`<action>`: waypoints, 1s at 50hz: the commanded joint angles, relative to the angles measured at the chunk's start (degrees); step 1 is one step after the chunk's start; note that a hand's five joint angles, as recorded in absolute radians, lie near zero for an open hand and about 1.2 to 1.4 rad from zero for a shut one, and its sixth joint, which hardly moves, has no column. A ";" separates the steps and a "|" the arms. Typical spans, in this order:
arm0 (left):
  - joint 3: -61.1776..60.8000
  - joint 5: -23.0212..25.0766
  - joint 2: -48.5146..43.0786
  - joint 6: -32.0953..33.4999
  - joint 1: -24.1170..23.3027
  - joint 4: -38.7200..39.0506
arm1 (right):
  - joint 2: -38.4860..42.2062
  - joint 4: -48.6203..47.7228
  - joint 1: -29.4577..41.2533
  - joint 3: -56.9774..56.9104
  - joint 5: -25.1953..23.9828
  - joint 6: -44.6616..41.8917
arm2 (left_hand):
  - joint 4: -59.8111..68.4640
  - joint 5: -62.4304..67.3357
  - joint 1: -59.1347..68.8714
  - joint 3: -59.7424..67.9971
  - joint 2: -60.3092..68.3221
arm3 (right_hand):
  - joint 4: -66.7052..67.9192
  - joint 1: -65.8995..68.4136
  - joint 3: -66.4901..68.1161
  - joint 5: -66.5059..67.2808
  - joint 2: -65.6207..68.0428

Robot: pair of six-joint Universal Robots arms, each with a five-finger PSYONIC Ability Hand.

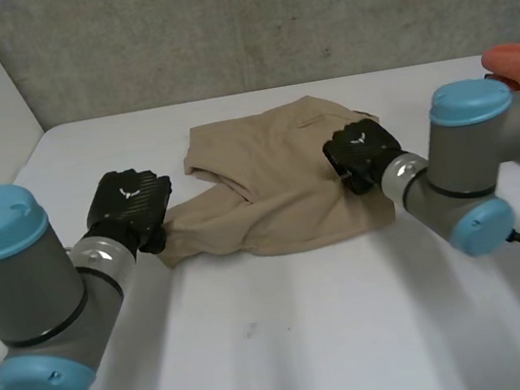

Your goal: Fold the laundry.

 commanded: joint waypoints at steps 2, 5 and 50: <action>5.18 -1.14 -4.33 0.01 -0.15 -2.44 | 8.35 -8.47 2.61 -8.96 5.09 0.02 | 11.19 13.67 12.92 12.06 11.52 | 11.36 14.43 11.84 12.57 12.03; 7.20 -1.67 -5.74 0.01 -0.33 -3.23 | 11.69 -10.50 3.32 -11.95 6.49 -0.60 | 11.19 13.67 12.92 12.06 11.52 | 11.36 14.43 11.84 12.57 12.03; 26.72 -3.43 -14.00 -2.28 0.72 -15.45 | -19.50 3.13 -0.20 30.66 3.68 0.10 | 11.19 13.67 12.92 12.06 11.52 | -39.11 -36.03 -38.63 -37.89 -38.43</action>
